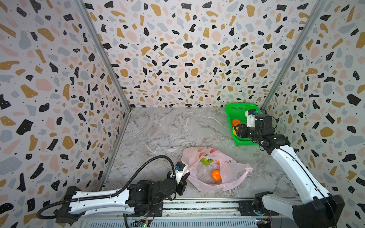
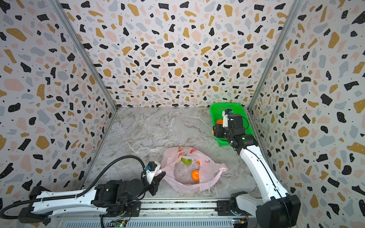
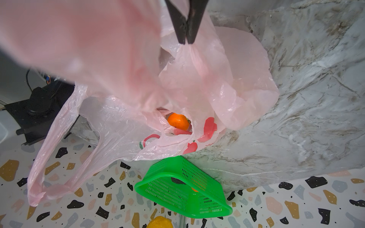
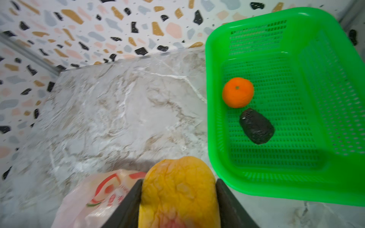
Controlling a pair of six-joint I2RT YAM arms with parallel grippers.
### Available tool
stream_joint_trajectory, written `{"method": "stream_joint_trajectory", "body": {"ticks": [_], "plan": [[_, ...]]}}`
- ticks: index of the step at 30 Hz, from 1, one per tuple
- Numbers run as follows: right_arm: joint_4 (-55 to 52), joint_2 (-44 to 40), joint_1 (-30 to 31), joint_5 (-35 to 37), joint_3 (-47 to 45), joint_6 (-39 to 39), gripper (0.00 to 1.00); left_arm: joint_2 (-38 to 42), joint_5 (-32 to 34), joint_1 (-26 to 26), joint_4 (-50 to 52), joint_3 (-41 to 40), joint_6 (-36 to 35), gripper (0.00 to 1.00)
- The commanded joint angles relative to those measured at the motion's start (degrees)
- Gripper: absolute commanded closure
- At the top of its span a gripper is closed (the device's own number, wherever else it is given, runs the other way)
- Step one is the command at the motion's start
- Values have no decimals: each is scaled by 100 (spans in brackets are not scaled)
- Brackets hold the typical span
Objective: Untie the knot of the plastic bag and take out the fruit
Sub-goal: Place the fruit in the basket.
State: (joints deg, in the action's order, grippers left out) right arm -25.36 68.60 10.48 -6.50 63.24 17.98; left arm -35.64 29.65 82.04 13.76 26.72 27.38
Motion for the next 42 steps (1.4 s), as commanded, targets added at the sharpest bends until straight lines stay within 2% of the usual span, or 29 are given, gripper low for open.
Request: {"method": "stream_joint_trajectory", "body": {"ticks": [1, 7, 14, 22, 24, 27, 28, 42], "plan": [[676, 353, -406, 143, -229, -319, 48, -21, 66, 23, -264, -44, -129, 100], [1581, 1392, -1099, 185, -189, -277, 48, 18, 116, 23, -262, -75, -123, 100], [1914, 2321, -1419, 583, 214, -338, 48, 74, 218, 23, -221, -79, -73, 100], [1898, 3139, -1575, 657, 607, -380, 48, 83, 263, 23, -204, -75, -57, 100], [1829, 3228, -1586, 704, 697, -396, 42, 91, 263, 23, -194, -75, -56, 100], [1763, 3284, -1591, 652, 777, -403, 23, 109, 261, 23, -206, -88, -57, 100], [1762, 3270, -1590, 650, 783, -394, 20, 109, 261, 23, -209, -101, -57, 100], [1476, 2999, -1523, 342, 923, -386, 13, 106, 252, 23, -255, -134, -56, 100]]}}
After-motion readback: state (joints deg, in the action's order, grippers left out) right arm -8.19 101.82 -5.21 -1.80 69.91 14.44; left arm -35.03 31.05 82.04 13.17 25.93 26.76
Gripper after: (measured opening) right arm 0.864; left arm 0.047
